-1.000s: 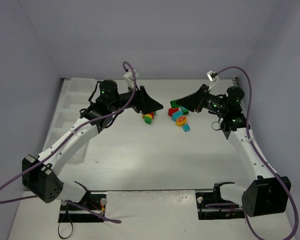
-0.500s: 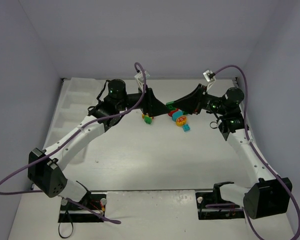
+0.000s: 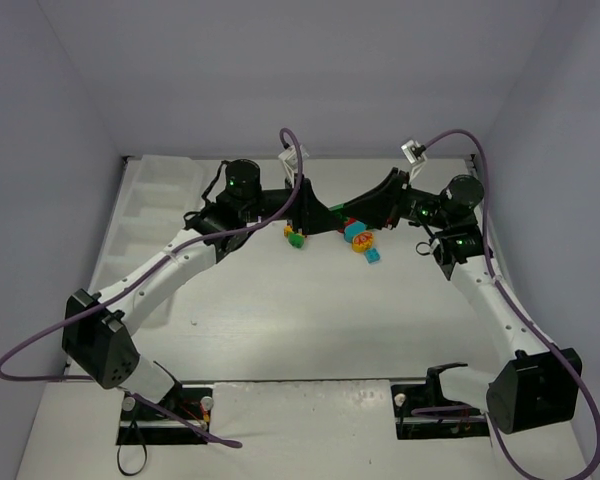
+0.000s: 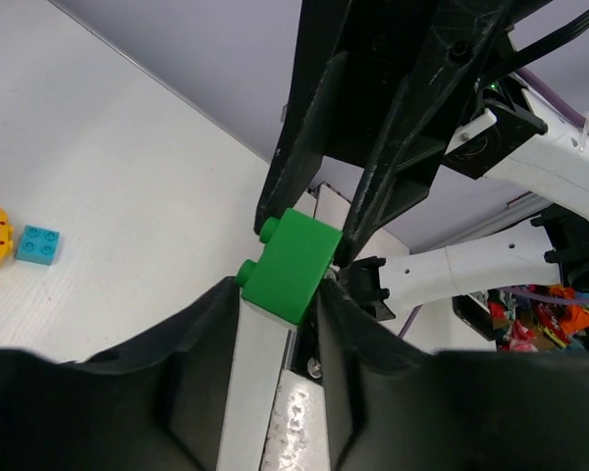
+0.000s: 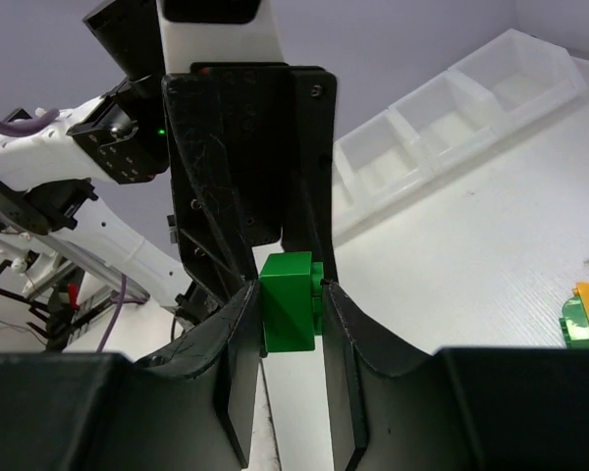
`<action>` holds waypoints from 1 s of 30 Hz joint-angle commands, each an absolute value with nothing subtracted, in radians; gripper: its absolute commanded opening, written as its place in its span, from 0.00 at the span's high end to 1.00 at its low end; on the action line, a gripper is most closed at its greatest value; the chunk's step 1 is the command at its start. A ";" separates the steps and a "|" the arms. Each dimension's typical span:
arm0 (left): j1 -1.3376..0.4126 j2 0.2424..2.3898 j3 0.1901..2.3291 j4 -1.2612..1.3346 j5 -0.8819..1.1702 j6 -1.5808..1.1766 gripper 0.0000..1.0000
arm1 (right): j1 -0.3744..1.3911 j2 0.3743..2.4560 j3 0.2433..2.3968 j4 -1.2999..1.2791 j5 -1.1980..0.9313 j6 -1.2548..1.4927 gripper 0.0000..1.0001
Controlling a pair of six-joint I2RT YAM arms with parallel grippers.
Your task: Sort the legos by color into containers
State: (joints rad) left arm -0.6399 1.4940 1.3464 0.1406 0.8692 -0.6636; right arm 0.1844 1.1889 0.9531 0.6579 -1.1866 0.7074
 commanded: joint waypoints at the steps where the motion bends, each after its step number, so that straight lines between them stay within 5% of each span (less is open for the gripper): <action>1: -0.644 1.470 1.407 0.227 0.879 -0.643 0.74 | 0.192 1.189 0.959 0.769 -1.218 0.716 1.00; 4: -0.644 1.460 1.402 0.222 0.867 -0.635 0.89 | 0.190 1.187 0.954 0.753 -1.216 0.700 0.99; 7: -0.641 1.450 1.396 0.199 0.844 -0.611 0.96 | 0.192 1.189 0.956 0.710 -1.210 0.666 0.85; 8: -0.641 1.447 1.393 0.192 0.839 -0.604 0.99 | 0.192 1.187 0.956 0.681 -1.198 0.654 0.72; 11: -0.627 1.442 1.385 0.140 0.835 -0.571 1.00 | 0.189 1.189 0.986 0.559 -1.151 0.563 0.50; 17: -0.542 1.410 1.348 -0.015 0.772 -0.476 1.00 | 0.140 1.210 1.049 0.408 -1.034 0.463 0.31; 21: -0.398 1.402 1.390 -0.222 0.589 -0.371 1.00 | 0.080 1.213 1.065 0.330 -0.890 0.425 0.27; 25: -0.258 1.486 1.523 -0.446 0.104 -0.290 1.00 | 0.074 1.203 1.065 0.236 -0.805 0.370 0.27; 30: -0.160 1.649 1.678 -0.499 -0.124 -0.287 1.00 | 0.074 1.193 1.032 0.216 -0.802 0.359 0.27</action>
